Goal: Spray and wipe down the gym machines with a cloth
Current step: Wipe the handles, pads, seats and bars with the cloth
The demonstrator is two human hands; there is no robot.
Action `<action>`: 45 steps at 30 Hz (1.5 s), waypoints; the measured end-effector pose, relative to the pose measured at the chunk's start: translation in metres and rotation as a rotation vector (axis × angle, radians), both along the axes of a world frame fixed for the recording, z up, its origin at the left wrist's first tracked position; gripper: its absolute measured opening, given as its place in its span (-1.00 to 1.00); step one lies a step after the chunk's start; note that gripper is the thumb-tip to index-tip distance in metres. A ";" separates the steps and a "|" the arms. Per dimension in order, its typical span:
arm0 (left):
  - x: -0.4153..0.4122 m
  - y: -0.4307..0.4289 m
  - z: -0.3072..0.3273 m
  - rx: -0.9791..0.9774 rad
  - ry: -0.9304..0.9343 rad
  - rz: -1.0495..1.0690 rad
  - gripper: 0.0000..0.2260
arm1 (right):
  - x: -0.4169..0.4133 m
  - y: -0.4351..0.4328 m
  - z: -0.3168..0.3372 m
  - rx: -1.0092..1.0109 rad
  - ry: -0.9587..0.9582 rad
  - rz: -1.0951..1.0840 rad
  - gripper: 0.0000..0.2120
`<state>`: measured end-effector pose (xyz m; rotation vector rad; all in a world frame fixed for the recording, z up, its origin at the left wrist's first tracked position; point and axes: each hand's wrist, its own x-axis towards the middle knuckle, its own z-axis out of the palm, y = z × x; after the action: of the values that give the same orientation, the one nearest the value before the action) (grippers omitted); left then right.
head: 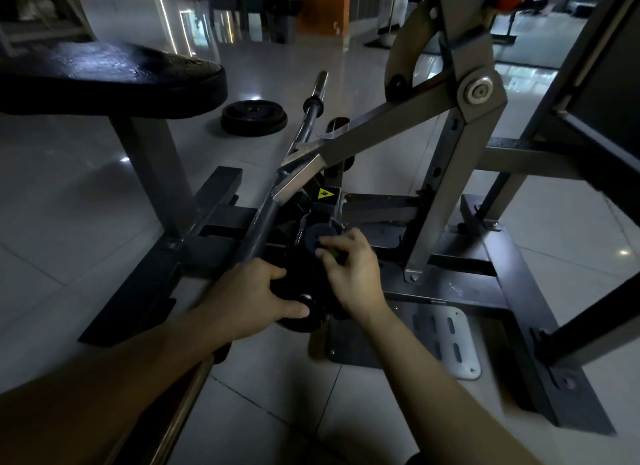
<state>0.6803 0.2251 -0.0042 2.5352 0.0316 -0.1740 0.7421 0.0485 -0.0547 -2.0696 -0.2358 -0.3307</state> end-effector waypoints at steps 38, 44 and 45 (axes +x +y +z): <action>-0.001 -0.004 0.008 0.147 -0.060 -0.053 -0.33 | 0.043 0.014 -0.005 0.053 0.066 -0.220 -0.73; -0.003 -0.006 0.011 0.178 -0.058 -0.059 -0.39 | -0.072 -0.003 -0.027 0.237 0.015 -0.077 -0.74; -0.003 -0.006 0.012 0.187 -0.062 -0.063 -0.38 | -0.074 -0.004 -0.029 0.285 0.066 -0.067 -0.74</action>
<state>0.6770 0.2189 0.0077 2.7282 -0.0588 -0.1218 0.6685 0.0445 -0.0842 -1.8058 -0.0742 -0.3161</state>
